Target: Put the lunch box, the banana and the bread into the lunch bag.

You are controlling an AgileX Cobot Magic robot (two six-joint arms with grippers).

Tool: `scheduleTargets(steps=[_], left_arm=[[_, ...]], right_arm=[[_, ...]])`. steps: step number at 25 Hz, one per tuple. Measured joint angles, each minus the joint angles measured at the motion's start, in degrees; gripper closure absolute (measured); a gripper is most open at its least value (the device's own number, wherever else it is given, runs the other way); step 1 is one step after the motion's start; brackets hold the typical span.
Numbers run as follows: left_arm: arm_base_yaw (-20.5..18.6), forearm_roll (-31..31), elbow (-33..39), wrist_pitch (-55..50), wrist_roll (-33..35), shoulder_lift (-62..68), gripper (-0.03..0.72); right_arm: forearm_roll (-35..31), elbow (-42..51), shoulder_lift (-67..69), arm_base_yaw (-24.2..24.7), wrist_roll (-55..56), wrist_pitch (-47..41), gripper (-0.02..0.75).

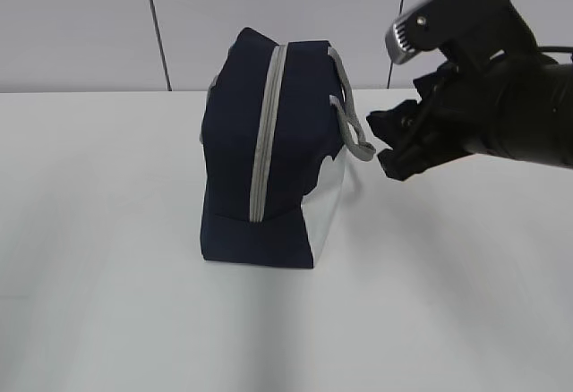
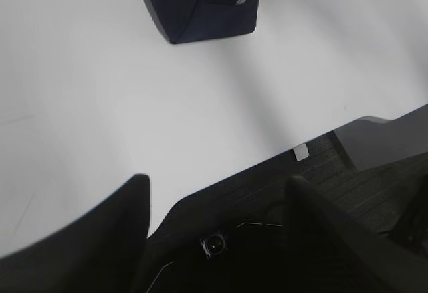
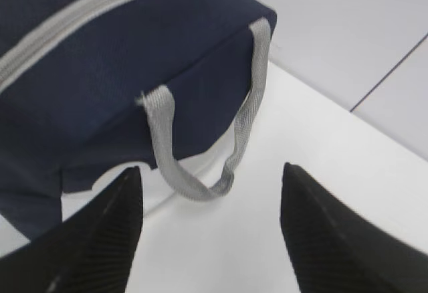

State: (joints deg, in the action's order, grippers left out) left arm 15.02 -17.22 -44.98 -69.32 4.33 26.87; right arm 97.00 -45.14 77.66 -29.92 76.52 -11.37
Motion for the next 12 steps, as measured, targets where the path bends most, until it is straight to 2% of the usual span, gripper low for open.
scheduleTargets(steps=[2,7,12], left_arm=[[0.0,0.0,0.6,-0.6,-0.5,-1.4,0.254],[0.0,0.0,1.0,-1.7,-0.7,-1.9,0.254],[0.0,0.0,1.0,-2.7,-0.7,-2.0,0.254]], right_arm=[[-8.4,1.4,0.0,0.0,-7.8,-2.0,0.260],[-38.7,2.1,-1.2,-1.4,-34.3,-8.0,0.260],[-61.8,2.1,-7.5,-1.8,-54.6,-10.7,0.260]])
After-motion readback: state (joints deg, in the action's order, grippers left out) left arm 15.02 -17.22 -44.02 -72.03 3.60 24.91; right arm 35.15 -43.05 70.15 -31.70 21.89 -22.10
